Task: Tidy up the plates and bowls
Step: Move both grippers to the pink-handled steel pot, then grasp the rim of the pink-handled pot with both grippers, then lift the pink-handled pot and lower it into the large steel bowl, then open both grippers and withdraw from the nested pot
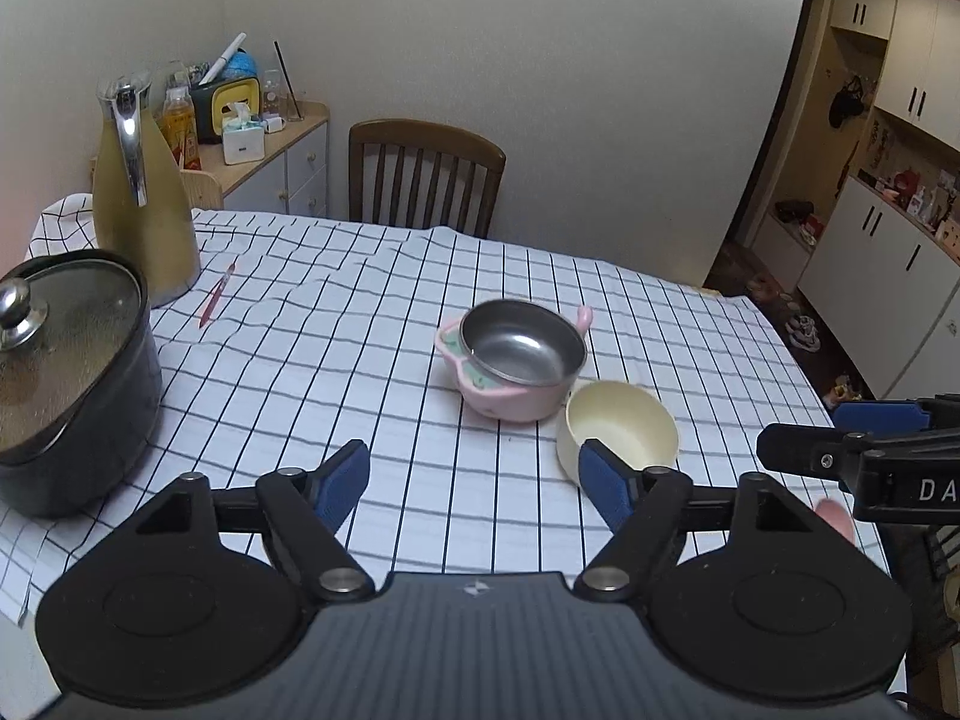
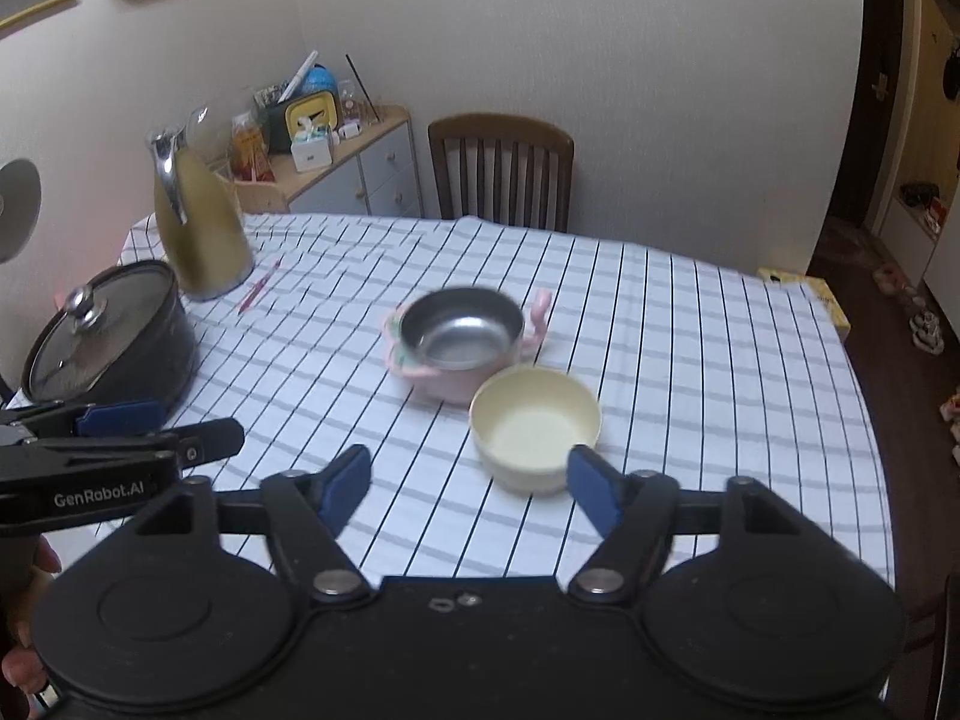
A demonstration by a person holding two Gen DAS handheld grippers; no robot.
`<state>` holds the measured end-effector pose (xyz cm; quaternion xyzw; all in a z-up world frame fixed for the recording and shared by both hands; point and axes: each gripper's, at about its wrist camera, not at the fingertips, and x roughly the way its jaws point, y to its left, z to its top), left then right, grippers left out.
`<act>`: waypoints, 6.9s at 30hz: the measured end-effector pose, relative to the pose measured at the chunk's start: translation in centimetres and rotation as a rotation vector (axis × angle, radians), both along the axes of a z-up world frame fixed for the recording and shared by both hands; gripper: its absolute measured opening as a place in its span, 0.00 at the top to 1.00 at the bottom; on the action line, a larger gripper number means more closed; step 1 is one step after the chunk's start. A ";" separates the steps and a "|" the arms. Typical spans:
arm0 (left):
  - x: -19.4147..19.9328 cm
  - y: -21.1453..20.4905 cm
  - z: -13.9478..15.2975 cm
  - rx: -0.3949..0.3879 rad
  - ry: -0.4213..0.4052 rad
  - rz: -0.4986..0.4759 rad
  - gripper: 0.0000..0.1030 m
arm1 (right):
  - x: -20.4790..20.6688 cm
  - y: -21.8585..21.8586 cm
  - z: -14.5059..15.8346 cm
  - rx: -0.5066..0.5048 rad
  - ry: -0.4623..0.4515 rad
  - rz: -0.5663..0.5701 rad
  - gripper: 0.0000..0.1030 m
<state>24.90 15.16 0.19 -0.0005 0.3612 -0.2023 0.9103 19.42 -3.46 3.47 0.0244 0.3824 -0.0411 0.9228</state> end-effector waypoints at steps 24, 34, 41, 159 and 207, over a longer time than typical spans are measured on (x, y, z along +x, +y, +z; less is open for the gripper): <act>15.0 -8.5 -2.4 0.094 0.164 0.117 0.25 | 17.2 -7.6 -1.5 0.022 0.149 -0.053 0.01; 19.8 -10.5 -7.7 0.143 0.256 0.164 0.25 | 22.7 -9.0 -6.4 0.091 0.262 -0.057 0.06; 21.6 -11.1 -10.4 0.150 0.309 0.202 0.25 | 25.1 -8.8 -9.8 0.133 0.334 -0.046 0.15; -8.3 1.6 -10.4 0.247 0.396 0.023 0.77 | -5.7 5.8 -11.9 0.137 0.428 -0.042 0.91; -2.2 -3.0 -2.0 0.152 0.163 -0.068 0.51 | -0.1 0.5 -3.2 0.122 0.260 0.038 0.66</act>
